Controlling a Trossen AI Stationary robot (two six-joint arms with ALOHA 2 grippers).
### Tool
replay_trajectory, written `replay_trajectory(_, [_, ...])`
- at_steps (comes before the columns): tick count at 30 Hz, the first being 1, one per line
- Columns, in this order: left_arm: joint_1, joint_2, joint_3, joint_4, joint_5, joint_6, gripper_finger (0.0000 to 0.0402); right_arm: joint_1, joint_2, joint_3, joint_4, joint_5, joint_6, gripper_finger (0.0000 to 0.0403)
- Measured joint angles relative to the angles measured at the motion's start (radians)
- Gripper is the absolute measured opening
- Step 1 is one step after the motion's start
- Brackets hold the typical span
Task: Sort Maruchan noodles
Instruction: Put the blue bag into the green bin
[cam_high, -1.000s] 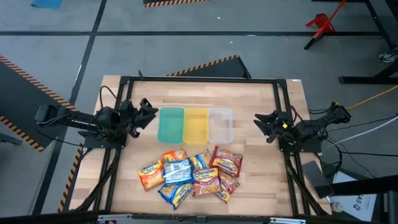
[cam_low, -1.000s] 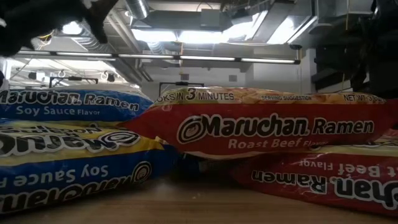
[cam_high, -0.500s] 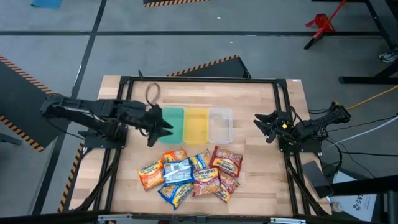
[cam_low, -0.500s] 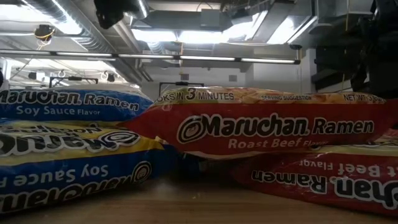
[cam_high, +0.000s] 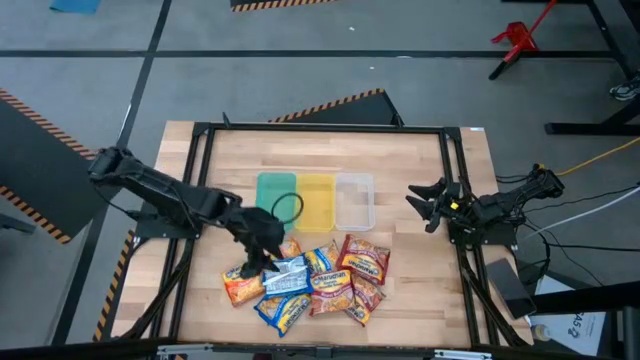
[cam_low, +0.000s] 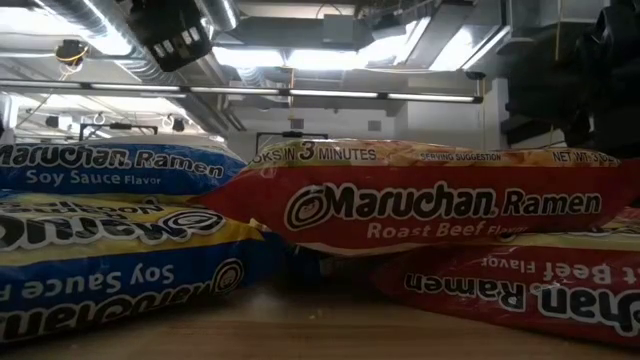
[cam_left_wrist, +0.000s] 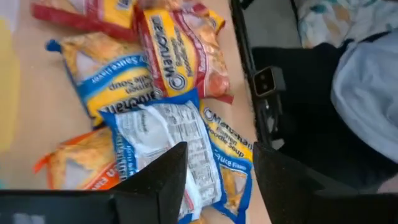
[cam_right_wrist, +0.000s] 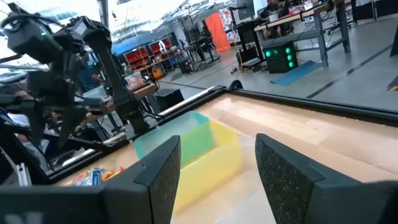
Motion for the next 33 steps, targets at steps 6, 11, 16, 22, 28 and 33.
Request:
replay_trajectory(6, [-0.020,0.094,0.000,-0.040,-0.048,0.030,0.0198,0.000,0.029,0.000,-0.002,0.005,-0.047,0.0193])
replay_trajectory(11, [-0.009,0.139,0.000,-0.062,-0.025,-0.017,0.0199,0.000,0.046,0.001,-0.005,0.027,-0.053,0.0193])
replay_trajectory(16, [-0.011,0.177,0.000,-0.091,-0.059,0.000,0.0199,0.000,0.058,0.001,-0.005,0.019,-0.053,0.0193])
replay_trajectory(22, [-0.013,0.231,0.000,-0.072,-0.049,-0.044,0.0199,0.000,0.074,0.001,-0.005,0.018,-0.056,0.0193])
replay_trajectory(28, [-0.046,0.238,0.000,-0.063,-0.194,-0.048,0.0199,0.000,0.077,0.001,-0.005,0.018,-0.063,0.0193])
replay_trajectory(33, [-0.060,0.238,0.000,-0.062,-0.213,-0.022,0.0199,0.000,0.077,0.001,-0.005,0.024,-0.068,0.0193])
